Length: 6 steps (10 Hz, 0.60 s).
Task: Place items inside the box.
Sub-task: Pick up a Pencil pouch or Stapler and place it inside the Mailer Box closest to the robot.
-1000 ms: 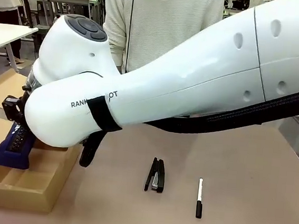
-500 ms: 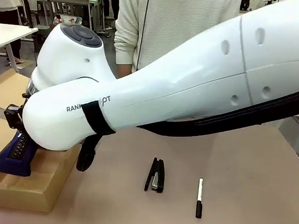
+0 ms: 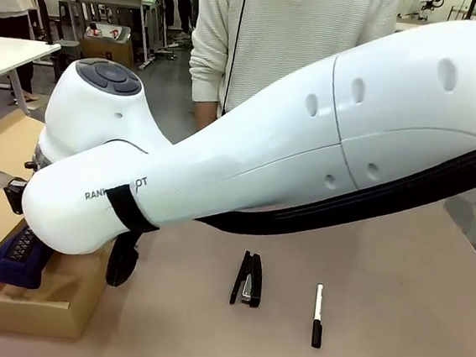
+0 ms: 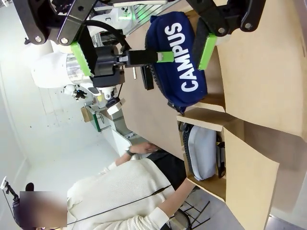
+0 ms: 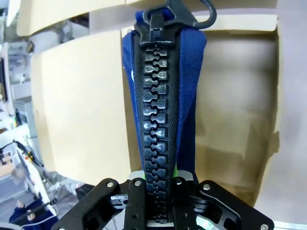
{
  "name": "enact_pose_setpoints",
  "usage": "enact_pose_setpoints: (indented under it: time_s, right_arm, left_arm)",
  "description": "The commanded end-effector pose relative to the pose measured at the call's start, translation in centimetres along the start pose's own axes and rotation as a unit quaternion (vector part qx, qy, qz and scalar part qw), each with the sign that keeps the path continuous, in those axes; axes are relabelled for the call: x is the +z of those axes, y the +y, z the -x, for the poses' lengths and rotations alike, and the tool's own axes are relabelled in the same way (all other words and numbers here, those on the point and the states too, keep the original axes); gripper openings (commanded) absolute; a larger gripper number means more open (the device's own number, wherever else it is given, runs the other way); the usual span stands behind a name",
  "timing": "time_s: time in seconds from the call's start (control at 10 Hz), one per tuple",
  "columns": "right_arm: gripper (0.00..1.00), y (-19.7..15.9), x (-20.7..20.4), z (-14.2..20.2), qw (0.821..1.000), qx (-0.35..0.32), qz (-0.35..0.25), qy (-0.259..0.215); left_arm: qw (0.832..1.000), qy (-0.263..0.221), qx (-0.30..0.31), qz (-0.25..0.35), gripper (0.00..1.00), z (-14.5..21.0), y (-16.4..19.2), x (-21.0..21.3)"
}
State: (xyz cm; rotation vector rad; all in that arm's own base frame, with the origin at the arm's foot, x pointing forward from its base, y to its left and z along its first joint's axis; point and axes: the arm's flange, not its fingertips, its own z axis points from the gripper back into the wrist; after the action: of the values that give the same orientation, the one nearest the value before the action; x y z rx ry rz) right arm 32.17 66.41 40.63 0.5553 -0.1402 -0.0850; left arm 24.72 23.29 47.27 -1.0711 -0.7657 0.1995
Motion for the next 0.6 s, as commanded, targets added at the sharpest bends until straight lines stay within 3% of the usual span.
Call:
enact_pose_setpoints:
  time_s: [0.0,0.5]
  right_arm:
    - [0.07,1.7,-1.7,0.7,1.0,-0.008,0.018,-0.012]
    - [0.07,0.4,-5.7,-0.4,0.999,-0.006,0.053,-0.009]
  left_arm:
    - [1.0,-0.008,-0.011,0.012,1.0,0.1,-0.1,-0.1]
    - [1.0,-0.008,-0.011,0.012,1.0,0.1,-0.1,-0.1]
